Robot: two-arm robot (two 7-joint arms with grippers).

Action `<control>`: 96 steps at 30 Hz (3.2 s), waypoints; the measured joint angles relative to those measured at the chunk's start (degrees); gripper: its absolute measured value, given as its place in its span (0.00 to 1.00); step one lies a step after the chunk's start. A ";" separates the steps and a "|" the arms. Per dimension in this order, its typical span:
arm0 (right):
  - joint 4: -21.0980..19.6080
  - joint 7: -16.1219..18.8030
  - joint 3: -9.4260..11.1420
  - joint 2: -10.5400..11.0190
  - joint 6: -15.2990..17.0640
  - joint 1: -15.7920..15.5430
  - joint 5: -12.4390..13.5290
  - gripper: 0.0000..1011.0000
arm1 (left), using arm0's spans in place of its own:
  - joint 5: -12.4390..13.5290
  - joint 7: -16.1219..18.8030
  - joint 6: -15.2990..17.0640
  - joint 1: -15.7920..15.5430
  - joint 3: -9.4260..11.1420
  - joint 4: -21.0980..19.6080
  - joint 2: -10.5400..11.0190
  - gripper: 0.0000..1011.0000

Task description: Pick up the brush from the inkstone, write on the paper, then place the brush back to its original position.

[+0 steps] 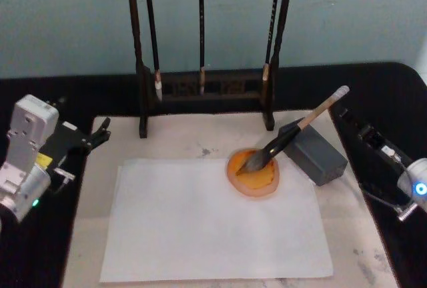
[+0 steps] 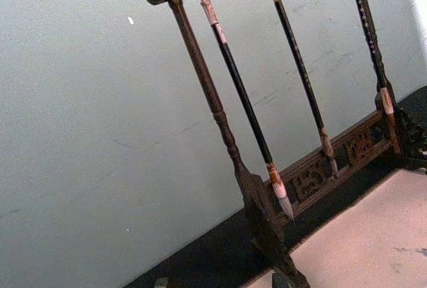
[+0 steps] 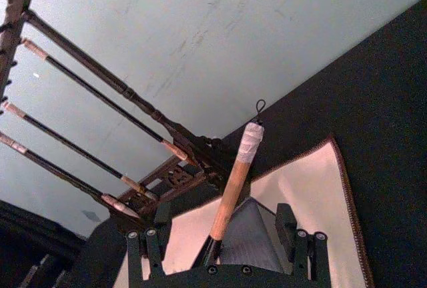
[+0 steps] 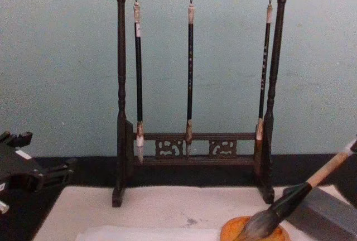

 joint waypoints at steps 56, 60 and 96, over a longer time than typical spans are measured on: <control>24.85 7.11 -8.62 -4.35 -3.62 17.78 8.43 0.99 | 0.00 0.00 0.00 0.00 0.00 0.00 0.00 1.00; 24.79 7.10 -8.56 -4.34 -3.61 17.72 8.43 0.99 | 0.00 0.00 0.00 0.00 0.00 0.00 0.00 1.00; 24.40 6.99 -8.33 -4.34 -3.44 17.43 8.42 0.16 | 0.00 0.00 0.00 0.00 0.00 0.00 0.00 1.00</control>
